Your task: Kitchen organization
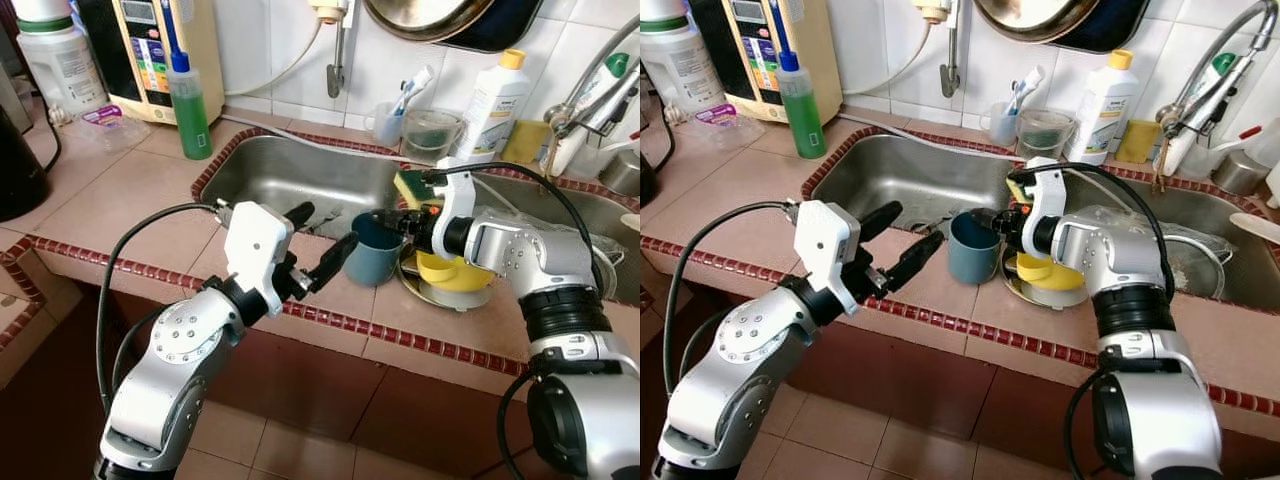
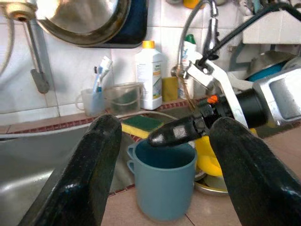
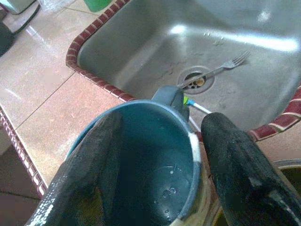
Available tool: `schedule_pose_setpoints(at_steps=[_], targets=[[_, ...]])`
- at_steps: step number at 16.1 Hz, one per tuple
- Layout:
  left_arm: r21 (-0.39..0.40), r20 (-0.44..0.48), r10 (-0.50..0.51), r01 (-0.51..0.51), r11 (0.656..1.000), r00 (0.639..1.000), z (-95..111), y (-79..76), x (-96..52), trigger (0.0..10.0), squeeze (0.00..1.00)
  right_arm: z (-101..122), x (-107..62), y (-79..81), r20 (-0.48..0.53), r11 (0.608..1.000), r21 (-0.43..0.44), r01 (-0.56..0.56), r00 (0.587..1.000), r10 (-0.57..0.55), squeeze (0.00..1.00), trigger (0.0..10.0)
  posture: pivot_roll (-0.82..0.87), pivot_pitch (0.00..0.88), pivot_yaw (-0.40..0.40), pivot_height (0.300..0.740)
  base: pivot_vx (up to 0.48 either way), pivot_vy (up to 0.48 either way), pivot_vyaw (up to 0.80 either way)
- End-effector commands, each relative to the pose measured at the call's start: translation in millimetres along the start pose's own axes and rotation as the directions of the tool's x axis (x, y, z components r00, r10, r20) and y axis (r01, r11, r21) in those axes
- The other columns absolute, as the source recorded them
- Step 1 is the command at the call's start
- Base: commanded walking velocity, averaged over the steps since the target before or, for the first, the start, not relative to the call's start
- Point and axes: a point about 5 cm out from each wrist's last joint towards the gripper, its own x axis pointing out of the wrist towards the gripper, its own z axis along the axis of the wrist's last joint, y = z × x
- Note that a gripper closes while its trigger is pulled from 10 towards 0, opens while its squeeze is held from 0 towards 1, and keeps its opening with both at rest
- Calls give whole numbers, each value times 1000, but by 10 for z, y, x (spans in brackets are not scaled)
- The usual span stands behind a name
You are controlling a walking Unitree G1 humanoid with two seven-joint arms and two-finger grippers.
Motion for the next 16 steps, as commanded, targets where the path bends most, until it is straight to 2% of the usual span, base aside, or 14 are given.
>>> schedule_pose_setpoints(at_steps=[1, 2, 3, 4, 5, 16], targets=[[-4, 16, -3, 3, 1000, 1000, 42, -16, -6, 10000, 0, 56, -5, 5, -16, 1000, 10, -8, 1000, 9, 0, 4941, -72, 38, -59, 740, 0, 0, 0], [-5, 19, -1, 1, 1000, 1000, 49, -16, -7, 10000, 0, 39, 3, -2, -34, 1000, 20, -13, 999, 14, 0, 4000, -71, 39, -61, 740, 0, 0, 0], [-7, 21, 3, -3, 1000, 1000, 53, -16, -10, 10000, 0, 18, 3, -10, -49, 999, 45, -18, 999, 20, 0, 2078, -70, 40, -63, 740, 0, 0, 0], [-6, 21, 4, -4, 1000, 1000, 53, -15, -9, 10000, 0, 17, 3, -10, -51, 998, 51, -20, 998, 23, 0, 2078, -70, 40, -63, 740, 0, 0, 0], [-10, 23, 9, -8, 1000, 1000, 56, -9, -12, 10000, 0, 16, -4, -25, -56, 998, 57, -16, 998, 19, 0, 0, -71, 43, -63, 740, 0, 0, 0], [-21, 35, 29, -28, 999, 999, 78, 14, -7, 10000, 0, 37, -21, -102, -60, 997, 72, 11, 998, -7, 0, 0, -72, 49, -62, 740, 0, 0, 0]])
